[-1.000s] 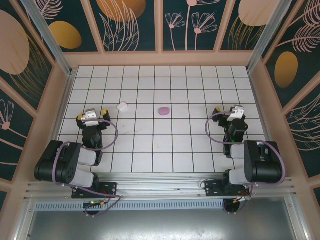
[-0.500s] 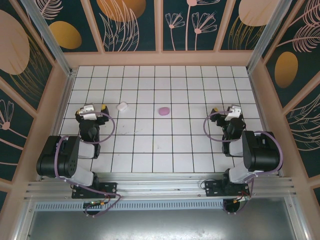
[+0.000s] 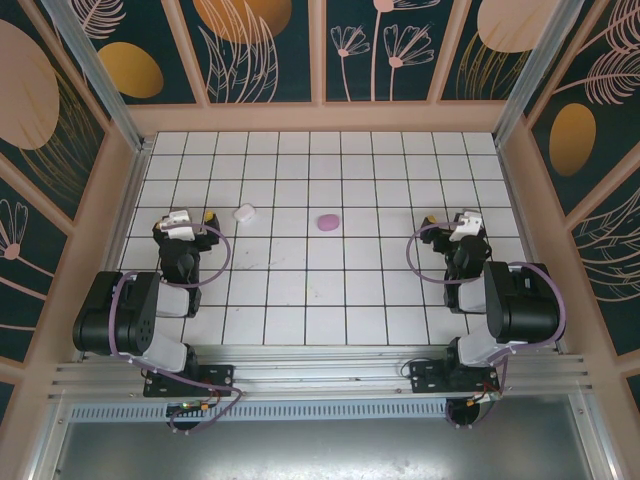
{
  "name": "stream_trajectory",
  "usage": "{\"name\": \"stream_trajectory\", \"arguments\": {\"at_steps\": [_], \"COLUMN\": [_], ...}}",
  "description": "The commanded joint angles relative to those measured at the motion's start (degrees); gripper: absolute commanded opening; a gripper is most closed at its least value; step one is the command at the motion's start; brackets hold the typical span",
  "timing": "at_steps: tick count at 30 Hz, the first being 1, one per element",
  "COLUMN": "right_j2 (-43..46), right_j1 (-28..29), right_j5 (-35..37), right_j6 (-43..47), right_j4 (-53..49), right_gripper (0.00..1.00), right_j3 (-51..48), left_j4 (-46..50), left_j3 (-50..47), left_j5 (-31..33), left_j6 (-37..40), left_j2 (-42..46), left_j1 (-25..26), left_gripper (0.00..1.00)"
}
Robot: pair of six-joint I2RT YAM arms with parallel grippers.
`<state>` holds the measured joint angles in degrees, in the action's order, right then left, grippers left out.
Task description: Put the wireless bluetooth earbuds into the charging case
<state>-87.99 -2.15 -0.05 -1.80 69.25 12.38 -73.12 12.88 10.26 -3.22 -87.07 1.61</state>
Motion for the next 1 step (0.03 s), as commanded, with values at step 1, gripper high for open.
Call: {"name": "stream_trajectory", "arguments": {"at_steps": [1], "right_j2": [-0.34], "right_j1": [0.3], "right_j5": [-0.08], "right_j6": [0.57], "right_j4": [2.18], "right_gripper": [0.99], "right_j3": [1.09], "left_j4": [-0.35], "left_j3": [0.33], "left_j5": [-0.86], "left_j6": [-0.69], "left_j2": [0.03], "left_j1": [-0.29], "left_gripper": [0.98]}}
